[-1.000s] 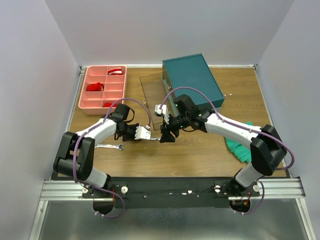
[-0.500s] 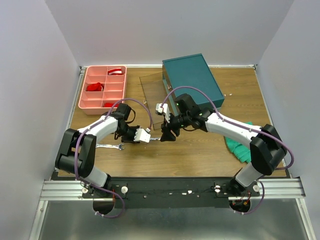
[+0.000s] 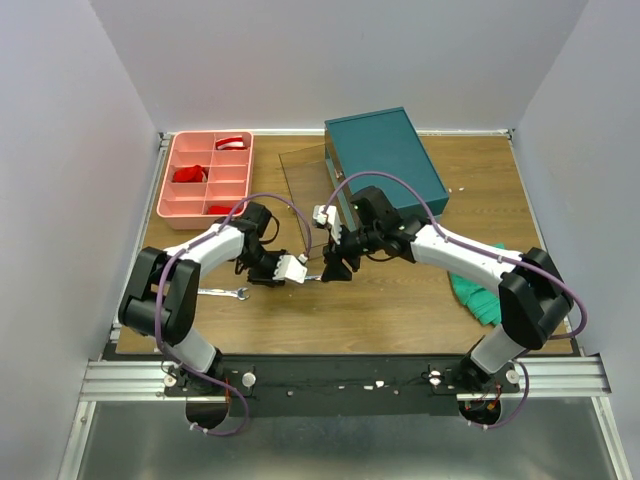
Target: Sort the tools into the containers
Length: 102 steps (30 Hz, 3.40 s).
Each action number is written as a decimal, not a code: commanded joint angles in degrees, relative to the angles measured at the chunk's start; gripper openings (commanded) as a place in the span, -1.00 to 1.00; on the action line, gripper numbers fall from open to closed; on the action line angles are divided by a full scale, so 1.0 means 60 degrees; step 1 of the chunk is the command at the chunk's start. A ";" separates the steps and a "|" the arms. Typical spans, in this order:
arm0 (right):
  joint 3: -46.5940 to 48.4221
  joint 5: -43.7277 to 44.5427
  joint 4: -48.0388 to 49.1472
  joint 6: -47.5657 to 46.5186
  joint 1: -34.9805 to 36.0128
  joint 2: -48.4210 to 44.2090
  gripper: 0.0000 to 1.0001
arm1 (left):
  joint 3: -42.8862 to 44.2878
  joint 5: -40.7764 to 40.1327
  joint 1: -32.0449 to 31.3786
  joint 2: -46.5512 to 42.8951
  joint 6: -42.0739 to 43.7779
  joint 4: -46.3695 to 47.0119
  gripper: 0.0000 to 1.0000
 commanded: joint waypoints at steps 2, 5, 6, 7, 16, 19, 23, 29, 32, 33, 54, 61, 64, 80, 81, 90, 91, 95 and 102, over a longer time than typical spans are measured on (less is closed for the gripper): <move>-0.0132 -0.0105 0.0180 0.0004 -0.0165 -0.0049 0.21 | 0.0620 -0.0586 -0.0147 0.0894 0.0162 -0.1005 -0.17; -0.0147 -0.0105 0.0195 0.0004 -0.0194 -0.0093 0.21 | 0.0782 -0.0747 -0.0147 0.1202 0.0191 -0.1342 -0.22; -0.0176 -0.0105 0.0195 -0.0010 -0.0209 -0.0093 0.20 | 0.0783 -0.0792 -0.0147 0.1231 0.0191 -0.1400 -0.24; -0.0191 -0.0120 0.0195 -0.0025 -0.0224 -0.0107 0.20 | 0.0754 -0.0821 -0.0147 0.1246 0.0220 -0.1430 -0.25; -0.0117 -0.0324 0.0210 -0.0156 -0.0253 0.0332 0.19 | -0.0066 -0.1231 -0.0338 0.0749 -0.0423 -0.0216 -0.54; 0.0248 -0.0734 -0.0273 -0.0536 -0.0253 0.0828 0.19 | -0.0549 -0.1407 -0.0440 0.0355 -0.0614 0.0472 -0.70; 0.0483 -0.1350 -0.0406 -0.0699 -0.0253 0.1210 0.21 | -0.1573 -0.1553 -0.0484 -0.0393 -0.0819 0.1614 -0.92; 0.1024 -0.1848 -0.0625 -0.1021 -0.0195 0.1869 0.44 | -0.2614 -0.1627 -0.0528 -0.1258 -0.0805 0.3080 -1.00; 0.1274 -0.1980 -0.0684 -0.1109 -0.0093 0.2148 0.44 | -0.3024 -0.1598 -0.0514 -0.1595 -0.0498 0.3506 -1.00; 0.1332 -0.2009 -0.0684 -0.1109 -0.0063 0.2221 0.44 | -0.3099 -0.1554 -0.0514 -0.1741 -0.0425 0.3535 -1.00; 0.2152 -0.0927 -0.0494 -0.1314 0.0201 0.3583 0.41 | -0.4549 -0.0763 -0.0470 -0.3543 0.0470 0.4136 -1.00; 0.2943 -0.0603 -0.1079 -0.1401 0.0201 0.4374 0.40 | -0.4813 -0.0368 -0.0470 -0.3998 0.0485 0.4384 -1.00; 0.3002 -0.0545 -0.1328 -0.1664 0.0303 0.4535 0.40 | -0.5032 -0.0353 -0.0455 -0.4290 0.0236 0.4896 -1.00; 0.3398 -0.0399 -0.2208 -0.2061 0.0860 0.5283 -0.53 | -0.6028 -0.0133 -0.0426 -0.6223 -0.0673 0.6274 -1.00; 0.3340 -0.0340 -0.2178 -0.2061 0.0860 0.5269 -0.60 | -0.6058 -0.0104 -0.0426 -0.6297 -0.0687 0.6289 -1.00; 0.3222 -0.0544 -0.2498 -0.1798 0.0831 0.4230 -0.99 | -0.5605 -0.1317 -0.0426 -0.7276 -0.3243 0.6934 -0.31; 0.3222 -0.0777 -0.2558 -0.1783 0.0802 0.3750 -0.99 | -0.5488 -0.1508 -0.0353 -0.7468 -0.3497 0.6934 -0.15; 0.3601 -0.1291 -0.3070 -0.1754 0.0655 0.2575 -0.99 | -0.4874 -0.2154 0.0130 -0.8566 -0.4976 0.6934 0.17; 0.4671 -0.0622 -0.1257 0.2388 -0.0764 0.1782 -0.99 | -0.3175 -0.3647 0.0629 -0.8497 -0.7293 0.5151 0.55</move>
